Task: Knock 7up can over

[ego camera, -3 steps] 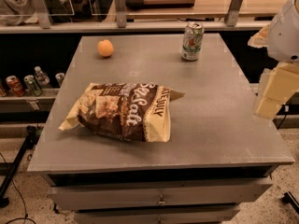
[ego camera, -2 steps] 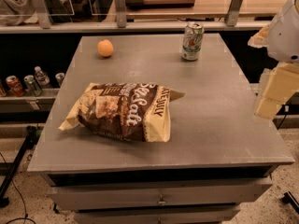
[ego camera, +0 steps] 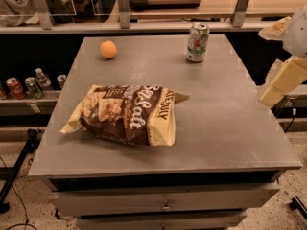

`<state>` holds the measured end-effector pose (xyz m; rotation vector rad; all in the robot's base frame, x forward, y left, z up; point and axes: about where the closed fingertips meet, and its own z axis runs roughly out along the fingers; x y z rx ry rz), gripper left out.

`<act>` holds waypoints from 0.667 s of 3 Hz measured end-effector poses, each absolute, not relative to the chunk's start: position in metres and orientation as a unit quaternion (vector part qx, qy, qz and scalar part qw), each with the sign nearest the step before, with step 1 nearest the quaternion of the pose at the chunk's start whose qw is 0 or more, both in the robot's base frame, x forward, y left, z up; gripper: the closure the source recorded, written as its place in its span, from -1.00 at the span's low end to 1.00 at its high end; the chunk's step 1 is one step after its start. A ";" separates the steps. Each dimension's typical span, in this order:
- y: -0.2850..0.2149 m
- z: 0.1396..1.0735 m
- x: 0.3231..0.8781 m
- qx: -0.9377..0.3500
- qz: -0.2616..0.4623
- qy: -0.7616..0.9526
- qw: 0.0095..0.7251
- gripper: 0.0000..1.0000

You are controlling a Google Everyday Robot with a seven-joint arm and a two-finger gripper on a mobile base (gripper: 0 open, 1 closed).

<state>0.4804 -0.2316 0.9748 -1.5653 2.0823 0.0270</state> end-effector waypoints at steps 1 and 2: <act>-0.243 0.970 0.512 -0.542 0.022 0.780 0.313 -1.00; -0.252 0.953 0.546 -0.497 0.028 0.800 0.334 -1.00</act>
Offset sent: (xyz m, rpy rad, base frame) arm 0.1136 -0.0373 -0.0461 0.2366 -0.0840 -0.2969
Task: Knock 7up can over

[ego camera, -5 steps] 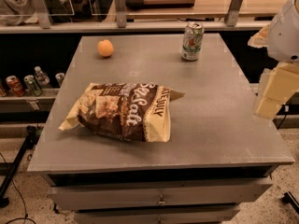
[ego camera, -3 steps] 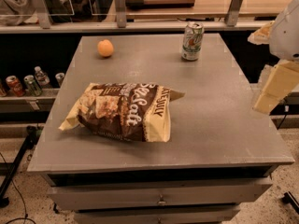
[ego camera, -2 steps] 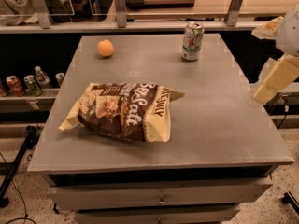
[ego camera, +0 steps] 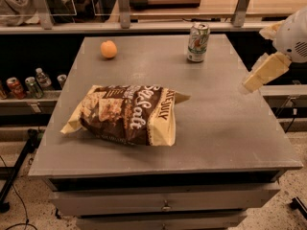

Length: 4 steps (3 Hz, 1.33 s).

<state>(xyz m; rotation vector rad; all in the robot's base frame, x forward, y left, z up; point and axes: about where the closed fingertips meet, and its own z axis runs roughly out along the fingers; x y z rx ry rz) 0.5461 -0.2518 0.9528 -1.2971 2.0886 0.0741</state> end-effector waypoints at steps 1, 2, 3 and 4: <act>-0.270 0.933 0.580 -0.432 0.033 0.828 0.355 -1.00; -0.275 0.928 0.592 -0.406 0.035 0.837 0.365 -1.00; -0.273 0.924 0.594 -0.400 0.037 0.838 0.370 -1.00; -0.264 0.918 0.625 -0.377 0.048 0.829 0.410 -1.00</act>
Offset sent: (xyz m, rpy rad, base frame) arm 0.0314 -0.0174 -0.0185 0.0650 -0.0062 -0.1226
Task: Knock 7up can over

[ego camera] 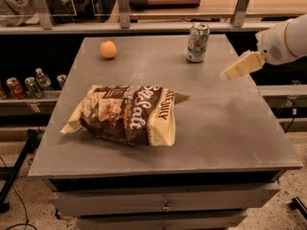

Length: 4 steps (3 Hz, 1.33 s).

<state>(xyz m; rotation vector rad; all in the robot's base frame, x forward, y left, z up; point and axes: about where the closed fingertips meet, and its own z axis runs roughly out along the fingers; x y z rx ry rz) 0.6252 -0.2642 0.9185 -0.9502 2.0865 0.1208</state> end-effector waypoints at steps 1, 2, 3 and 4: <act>-0.261 0.923 0.661 -0.348 0.045 0.813 0.464 -1.00; -0.256 0.927 0.684 -0.328 0.038 0.803 0.496 -1.00; -0.251 0.926 0.702 -0.315 0.031 0.801 0.508 -1.00; -0.244 0.919 0.717 -0.306 0.038 0.802 0.512 -1.00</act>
Offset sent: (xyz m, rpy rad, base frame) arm 0.0862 0.0083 0.0165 0.1274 -0.2496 -0.1276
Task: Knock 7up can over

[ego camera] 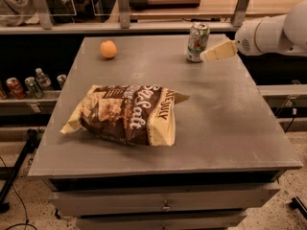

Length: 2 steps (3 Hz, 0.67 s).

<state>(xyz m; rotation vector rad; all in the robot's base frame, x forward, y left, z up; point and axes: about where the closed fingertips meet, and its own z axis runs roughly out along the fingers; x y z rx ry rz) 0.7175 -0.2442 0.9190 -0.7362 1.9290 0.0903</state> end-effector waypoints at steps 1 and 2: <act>-0.235 0.911 0.731 -0.304 0.052 0.802 0.511 -1.00; -0.226 0.906 0.740 -0.306 0.063 0.801 0.510 -1.00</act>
Offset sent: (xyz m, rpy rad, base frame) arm 0.0329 0.0235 -0.0160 0.0597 0.0221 0.0399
